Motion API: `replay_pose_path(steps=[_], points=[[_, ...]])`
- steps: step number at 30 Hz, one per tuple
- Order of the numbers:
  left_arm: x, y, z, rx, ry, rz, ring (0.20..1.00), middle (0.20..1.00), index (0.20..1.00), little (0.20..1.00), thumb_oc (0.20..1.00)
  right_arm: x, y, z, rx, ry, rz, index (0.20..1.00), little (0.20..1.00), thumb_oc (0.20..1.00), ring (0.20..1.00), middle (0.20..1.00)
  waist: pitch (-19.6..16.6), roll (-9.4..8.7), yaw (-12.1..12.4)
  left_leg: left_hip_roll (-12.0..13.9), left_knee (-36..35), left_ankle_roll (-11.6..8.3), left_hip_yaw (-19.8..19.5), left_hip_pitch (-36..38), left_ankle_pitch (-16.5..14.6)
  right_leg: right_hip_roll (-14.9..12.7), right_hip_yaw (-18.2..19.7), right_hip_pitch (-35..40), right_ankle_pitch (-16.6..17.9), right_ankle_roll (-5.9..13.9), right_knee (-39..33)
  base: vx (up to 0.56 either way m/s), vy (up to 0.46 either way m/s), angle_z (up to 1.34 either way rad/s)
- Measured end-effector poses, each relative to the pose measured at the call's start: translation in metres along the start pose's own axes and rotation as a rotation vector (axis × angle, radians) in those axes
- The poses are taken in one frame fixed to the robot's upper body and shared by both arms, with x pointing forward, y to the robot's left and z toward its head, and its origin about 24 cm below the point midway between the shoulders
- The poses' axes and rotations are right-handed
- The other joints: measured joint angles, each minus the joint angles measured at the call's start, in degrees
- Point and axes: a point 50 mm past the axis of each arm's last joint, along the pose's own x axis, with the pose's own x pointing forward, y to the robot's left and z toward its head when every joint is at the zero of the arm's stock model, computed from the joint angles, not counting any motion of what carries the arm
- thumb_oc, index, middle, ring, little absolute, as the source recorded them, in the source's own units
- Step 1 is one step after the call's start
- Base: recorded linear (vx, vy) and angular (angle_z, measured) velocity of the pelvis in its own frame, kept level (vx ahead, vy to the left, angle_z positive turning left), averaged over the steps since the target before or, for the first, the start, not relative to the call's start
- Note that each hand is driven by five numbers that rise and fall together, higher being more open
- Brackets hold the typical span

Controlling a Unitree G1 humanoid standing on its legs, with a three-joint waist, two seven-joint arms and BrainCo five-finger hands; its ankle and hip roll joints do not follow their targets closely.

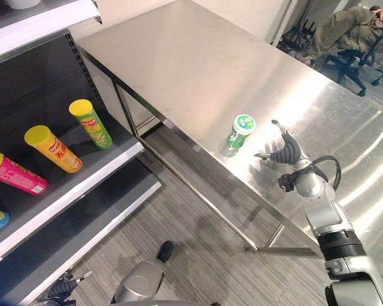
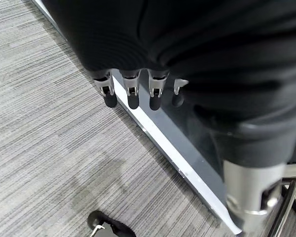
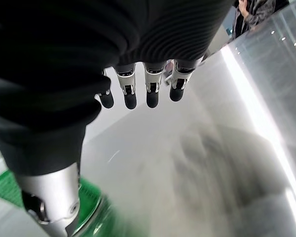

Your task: Put the goods on the table back onto the shelves and tidy them up.

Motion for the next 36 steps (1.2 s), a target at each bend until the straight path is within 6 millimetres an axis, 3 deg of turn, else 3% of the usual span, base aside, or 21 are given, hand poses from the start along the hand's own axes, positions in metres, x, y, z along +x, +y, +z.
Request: replay_pose_path(steps=[12, 27, 36], points=[[0.0, -0.003, -0.002, -0.005, 0.009, -0.003, 1.0, 1.0, 1.0, 1.0, 1.0, 0.002, 0.012, 0.005, 0.06, -0.009, -0.012, 1.0, 1.0, 1.0, 1.0, 1.0, -0.9, 1.15, 0.9, -0.5, 1.4, 0.25, -0.3, -0.8, -0.4, -0.4, -0.1, 0.1, 0.0, 0.0, 0.0, 0.0, 0.005, 0.02], [-0.001, -0.005, -0.008, -0.009, 0.036, -0.005, 1.0, 1.0, 1.0, 1.0, 1.0, 0.002, 0.016, 0.005, 0.081, -0.002, -0.04, 1.0, 1.0, 1.0, 1.0, 1.0, -2.4, 1.16, 1.0, -0.9, 1.8, 0.26, -0.3, -0.6, -0.6, -0.6, -0.2, 0.4, 0.0, 0.16, 0.1, 0.01, -0.008, 0.0], [-0.002, -0.007, -0.011, -0.003, 0.048, -0.012, 1.0, 1.0, 1.0, 1.0, 1.0, 0.013, 0.021, 0.013, 0.081, -0.016, -0.025, 1.0, 1.0, 1.0, 1.0, 1.0, -2.5, 1.17, 1.1, -0.9, 2.5, 0.41, -0.5, -1.0, -1.1, -0.6, -0.3, 0.6, -0.3, 0.33, 0.2, 0.0, 0.003, 0.01]])
